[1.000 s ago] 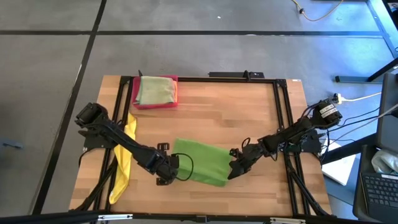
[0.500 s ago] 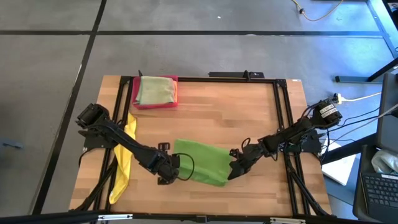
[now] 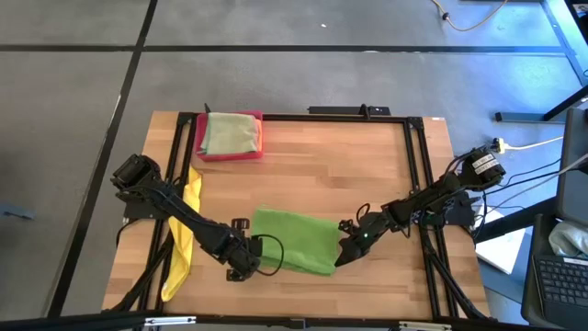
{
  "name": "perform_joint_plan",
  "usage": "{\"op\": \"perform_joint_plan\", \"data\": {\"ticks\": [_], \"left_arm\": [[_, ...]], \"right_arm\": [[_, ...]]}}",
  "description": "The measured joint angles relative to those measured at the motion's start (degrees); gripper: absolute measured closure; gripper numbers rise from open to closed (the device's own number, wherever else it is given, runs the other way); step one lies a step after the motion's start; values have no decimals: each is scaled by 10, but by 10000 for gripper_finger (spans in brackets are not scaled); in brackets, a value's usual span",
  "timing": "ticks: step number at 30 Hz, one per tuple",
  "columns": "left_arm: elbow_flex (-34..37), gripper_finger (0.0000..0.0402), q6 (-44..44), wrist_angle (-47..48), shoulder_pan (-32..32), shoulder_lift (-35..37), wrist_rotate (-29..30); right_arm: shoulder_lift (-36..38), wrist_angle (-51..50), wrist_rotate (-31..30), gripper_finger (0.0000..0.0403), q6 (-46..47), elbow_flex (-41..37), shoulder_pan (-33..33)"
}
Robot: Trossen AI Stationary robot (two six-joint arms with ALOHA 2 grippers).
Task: Fold microfiber towels
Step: Fold the green microfiber towel
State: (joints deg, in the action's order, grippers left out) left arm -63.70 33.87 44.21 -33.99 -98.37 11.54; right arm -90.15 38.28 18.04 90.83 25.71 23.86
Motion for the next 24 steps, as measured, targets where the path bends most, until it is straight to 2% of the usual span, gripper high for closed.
{"op": "perform_joint_plan", "data": {"ticks": [8, 13, 18, 24], "left_arm": [[0, 396, 1, -8, -1, 0, 0], [0, 349, 5, -37, -6, 0, -18], [0, 292, 5, -42, -9, 0, -61], [0, 272, 1, -13, -33, 0, -90]], "right_arm": [[0, 0, -19, 251, -11, 0, -4], [0, 0, -19, 251, -39, 0, -7], [0, 0, -19, 251, -41, 0, -8], [0, 0, 3, 251, -43, 0, -8]]}}
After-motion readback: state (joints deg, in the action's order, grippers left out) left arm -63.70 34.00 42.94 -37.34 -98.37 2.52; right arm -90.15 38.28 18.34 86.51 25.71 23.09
